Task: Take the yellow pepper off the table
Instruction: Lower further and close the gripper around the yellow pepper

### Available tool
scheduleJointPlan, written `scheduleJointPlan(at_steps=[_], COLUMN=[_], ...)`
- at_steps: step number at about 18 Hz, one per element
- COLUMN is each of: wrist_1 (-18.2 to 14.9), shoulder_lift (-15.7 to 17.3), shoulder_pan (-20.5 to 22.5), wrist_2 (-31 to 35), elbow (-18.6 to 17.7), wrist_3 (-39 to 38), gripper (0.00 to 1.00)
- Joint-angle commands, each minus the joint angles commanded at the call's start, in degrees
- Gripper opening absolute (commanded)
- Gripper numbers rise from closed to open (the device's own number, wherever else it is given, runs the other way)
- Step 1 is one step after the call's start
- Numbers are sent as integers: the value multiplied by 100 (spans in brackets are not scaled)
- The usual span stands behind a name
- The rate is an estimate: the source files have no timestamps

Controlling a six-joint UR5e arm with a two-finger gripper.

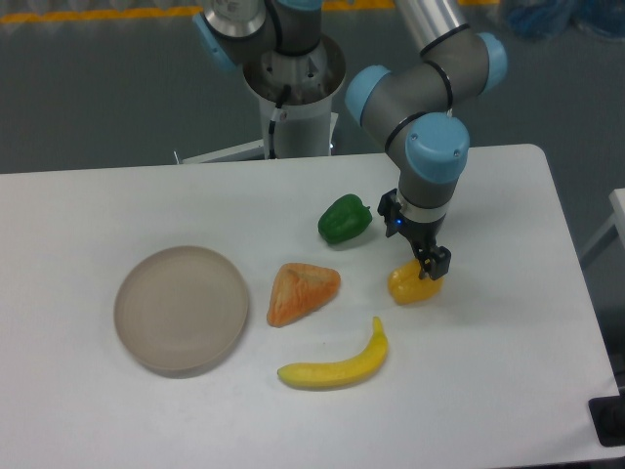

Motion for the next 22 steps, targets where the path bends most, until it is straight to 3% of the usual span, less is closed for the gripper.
scheduleJointPlan(at_steps=[9, 18, 21, 22], wrist_1=[44, 184, 202, 211], shoulder_lift=[-115, -475, -554, -563], shoulder_pan=[-44, -97, -114, -123], wrist_2=[79, 70, 70, 70], elbow=[88, 158, 167, 167], wrist_3=[-26, 96, 88, 88], gripper=[100, 100, 74, 60])
